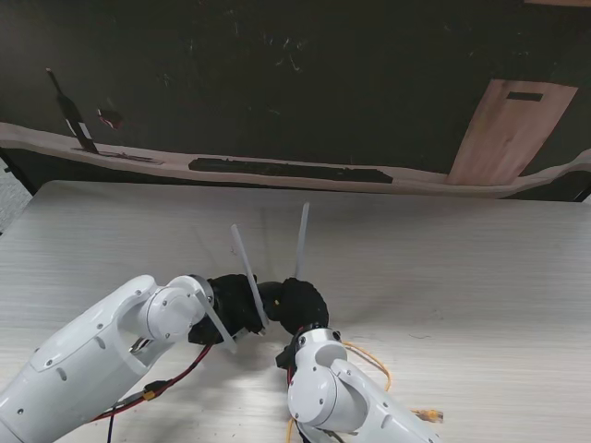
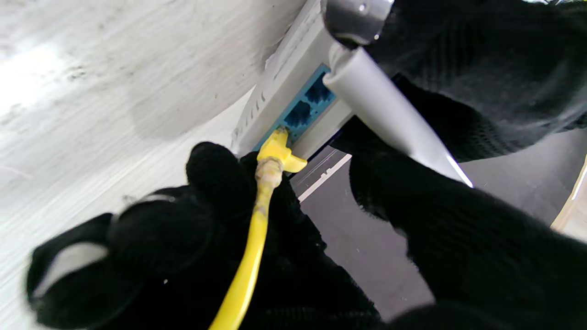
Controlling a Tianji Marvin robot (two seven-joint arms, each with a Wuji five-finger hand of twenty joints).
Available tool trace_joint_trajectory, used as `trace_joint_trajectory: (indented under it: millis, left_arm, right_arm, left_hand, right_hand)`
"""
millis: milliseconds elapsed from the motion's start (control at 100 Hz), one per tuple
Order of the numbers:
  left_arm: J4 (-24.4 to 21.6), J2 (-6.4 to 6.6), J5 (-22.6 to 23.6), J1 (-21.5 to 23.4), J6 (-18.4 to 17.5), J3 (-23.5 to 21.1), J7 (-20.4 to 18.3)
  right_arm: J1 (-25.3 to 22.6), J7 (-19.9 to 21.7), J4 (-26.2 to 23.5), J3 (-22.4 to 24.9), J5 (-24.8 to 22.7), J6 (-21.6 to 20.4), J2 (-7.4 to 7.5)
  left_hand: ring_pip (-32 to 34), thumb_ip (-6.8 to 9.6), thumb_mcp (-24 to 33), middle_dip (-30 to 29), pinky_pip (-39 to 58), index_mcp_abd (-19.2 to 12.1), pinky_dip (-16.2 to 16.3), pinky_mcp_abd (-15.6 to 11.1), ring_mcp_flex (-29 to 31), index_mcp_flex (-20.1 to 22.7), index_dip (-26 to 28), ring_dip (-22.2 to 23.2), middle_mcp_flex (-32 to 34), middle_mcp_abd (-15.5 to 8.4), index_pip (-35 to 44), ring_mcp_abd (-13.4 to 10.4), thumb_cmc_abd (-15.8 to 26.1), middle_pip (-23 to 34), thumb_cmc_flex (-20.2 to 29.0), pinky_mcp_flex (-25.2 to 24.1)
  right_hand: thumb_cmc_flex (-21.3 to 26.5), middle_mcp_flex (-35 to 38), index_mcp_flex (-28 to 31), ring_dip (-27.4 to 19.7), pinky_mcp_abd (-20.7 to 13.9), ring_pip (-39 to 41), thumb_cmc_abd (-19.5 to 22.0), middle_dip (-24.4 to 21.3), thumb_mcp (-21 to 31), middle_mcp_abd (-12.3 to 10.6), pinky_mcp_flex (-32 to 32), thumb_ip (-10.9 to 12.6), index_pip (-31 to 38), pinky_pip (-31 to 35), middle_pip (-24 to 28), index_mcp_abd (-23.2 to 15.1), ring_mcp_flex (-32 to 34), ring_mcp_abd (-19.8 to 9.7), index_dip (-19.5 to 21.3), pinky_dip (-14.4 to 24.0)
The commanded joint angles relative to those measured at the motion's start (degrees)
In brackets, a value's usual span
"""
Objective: Untangle the Ethernet cable and plug it into the router
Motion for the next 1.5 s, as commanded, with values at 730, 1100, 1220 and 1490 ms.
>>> trace_joint_trajectory:
  millis: [730, 1100, 1220, 1490]
  left_arm:
    - [3.3, -0.33, -1.3, 4.5, 2.2, 2.9, -5.1]
    - [3.4, -0.35, -1.2, 4.6, 2.6, 2.8, -5.0]
    - [3.4, -0.33, -1.2, 4.6, 2.8, 2.7, -5.0]
    - [3.5, -0.30, -1.3, 4.4, 2.9, 2.9, -5.2]
  right_arm:
    - [-2.3, 0.1, -1.2, 2.4, -5.2, -2.1, 1.62]
    - [-2.7, 0.2, -1.7, 2.7, -6.4, -2.3, 2.07]
    - [-2.8, 0.4, -1.8, 2.9, -8.0, -2.6, 2.55]
    - [-3.0, -0.1, -1.9, 3.1, -11.7, -4.3, 3.49]
  left_hand:
    - [23.5, -2.30, 24.6, 4.6, 13.1, -28.0, 3.8, -23.1, 10.0, 9.6, 3.7, 4.1, 10.2, -25.9, 17.5, -24.1, 9.6, 19.1, 39.9, 5.7]
    - [23.6, -2.29, 24.6, 4.6, 13.1, -28.0, 3.9, -23.1, 10.0, 9.7, 3.6, 4.0, 10.2, -25.9, 17.5, -24.0, 9.6, 19.2, 39.9, 5.7]
    - [23.6, -2.26, 24.6, 4.6, 13.1, -28.2, 3.9, -23.0, 10.0, 9.8, 3.6, 4.0, 10.2, -25.8, 17.5, -24.1, 9.7, 19.1, 39.9, 5.6]
    - [23.6, -2.26, 24.5, 4.6, 13.1, -28.2, 3.9, -23.0, 9.9, 9.8, 3.7, 4.1, 10.2, -25.8, 17.5, -24.1, 9.7, 19.1, 39.9, 5.6]
  right_hand:
    - [-3.6, -1.8, -2.1, -4.2, 1.4, -6.4, 2.3, -1.8, -2.0, 10.2, -1.0, 0.8, -4.8, -3.9, -0.9, -3.4, -0.4, 5.3, -3.3, -3.8]
    - [-2.6, -2.0, -4.4, -4.7, 1.4, -6.8, 1.7, -1.8, -1.8, 10.2, -1.1, 0.8, -5.0, -4.2, -1.2, -4.1, -0.4, 5.3, -3.6, -4.0]
    - [-2.5, -2.3, -5.0, -4.9, 1.4, -7.0, 1.2, -1.9, -1.9, 9.5, -1.2, 0.8, -4.3, -4.4, -1.5, -5.1, -0.5, 5.3, -3.2, -4.1]
    - [-0.8, -1.7, -1.3, -5.1, 1.4, -6.9, -2.4, -2.1, -1.0, 9.5, -1.2, 0.7, -4.7, -4.8, -2.0, -2.6, -0.3, 4.4, -3.8, -4.5]
